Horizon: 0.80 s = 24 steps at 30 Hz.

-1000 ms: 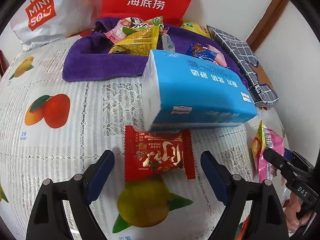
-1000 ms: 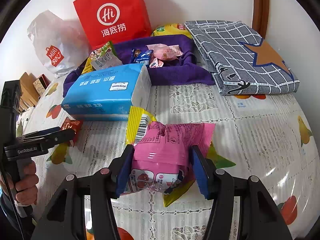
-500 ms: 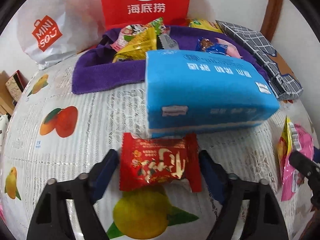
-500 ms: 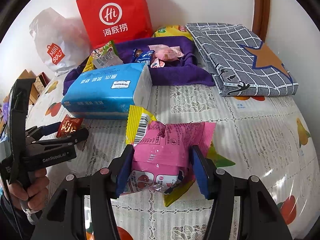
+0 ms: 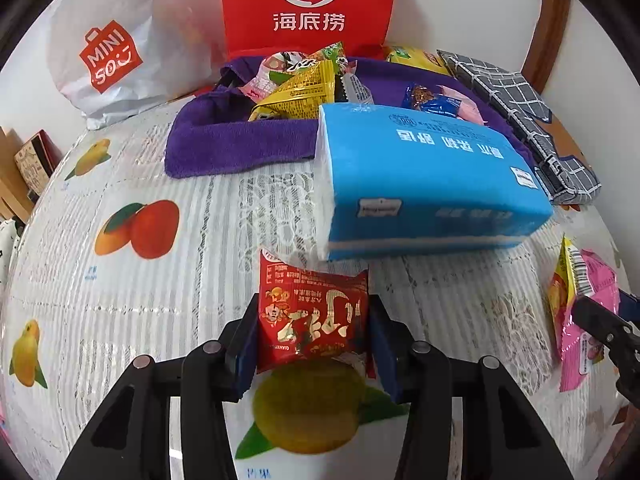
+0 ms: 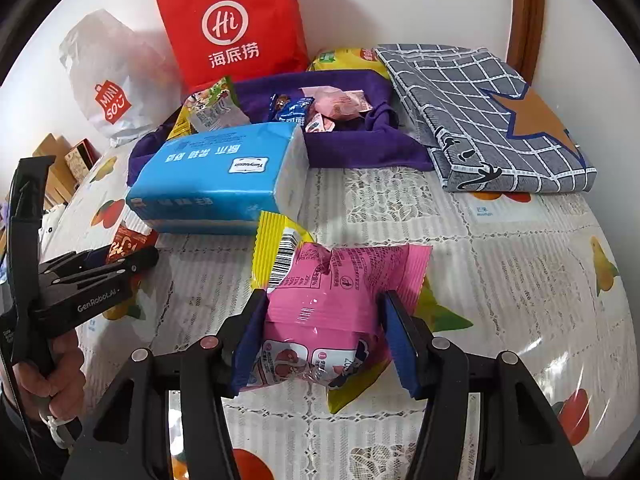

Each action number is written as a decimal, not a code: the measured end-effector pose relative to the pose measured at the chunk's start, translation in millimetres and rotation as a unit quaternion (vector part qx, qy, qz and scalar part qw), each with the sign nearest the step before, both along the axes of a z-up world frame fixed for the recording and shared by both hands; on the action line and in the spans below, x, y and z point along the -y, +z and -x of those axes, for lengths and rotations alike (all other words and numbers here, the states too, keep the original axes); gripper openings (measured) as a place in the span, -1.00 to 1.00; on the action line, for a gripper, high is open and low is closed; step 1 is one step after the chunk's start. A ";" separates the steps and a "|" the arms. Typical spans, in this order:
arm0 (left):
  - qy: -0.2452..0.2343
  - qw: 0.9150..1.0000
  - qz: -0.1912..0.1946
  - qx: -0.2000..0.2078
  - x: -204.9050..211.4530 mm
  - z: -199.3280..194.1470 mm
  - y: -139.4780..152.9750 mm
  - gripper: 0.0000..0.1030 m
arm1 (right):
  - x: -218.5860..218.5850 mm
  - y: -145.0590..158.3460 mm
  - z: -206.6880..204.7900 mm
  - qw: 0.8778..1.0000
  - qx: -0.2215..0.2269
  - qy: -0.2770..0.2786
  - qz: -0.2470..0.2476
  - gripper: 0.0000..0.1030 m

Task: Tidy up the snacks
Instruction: 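Carry the red packet and pink bag up over the purple towel with both tools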

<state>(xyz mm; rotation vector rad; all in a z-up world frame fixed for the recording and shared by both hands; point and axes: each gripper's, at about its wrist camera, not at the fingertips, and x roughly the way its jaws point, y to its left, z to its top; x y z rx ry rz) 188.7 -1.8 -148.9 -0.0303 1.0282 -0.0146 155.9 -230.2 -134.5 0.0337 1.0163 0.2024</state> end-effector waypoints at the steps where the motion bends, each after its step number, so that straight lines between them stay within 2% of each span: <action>1: 0.000 1.000 0.002 -0.001 -1.1 1.6 0.3 -0.10 | -1.1 0.3 0.6 1.000 0.000 0.001 0.001 0.11; 13: -0.003 0.999 0.044 -0.011 -12.6 18.4 5.9 -0.11 | -10.0 5.4 10.8 1.000 0.000 0.010 -0.002 0.10; 24: -0.009 0.998 0.067 0.016 -17.9 31.5 34.8 -0.11 | -19.6 28.6 20.4 0.999 0.023 0.025 -0.002 0.09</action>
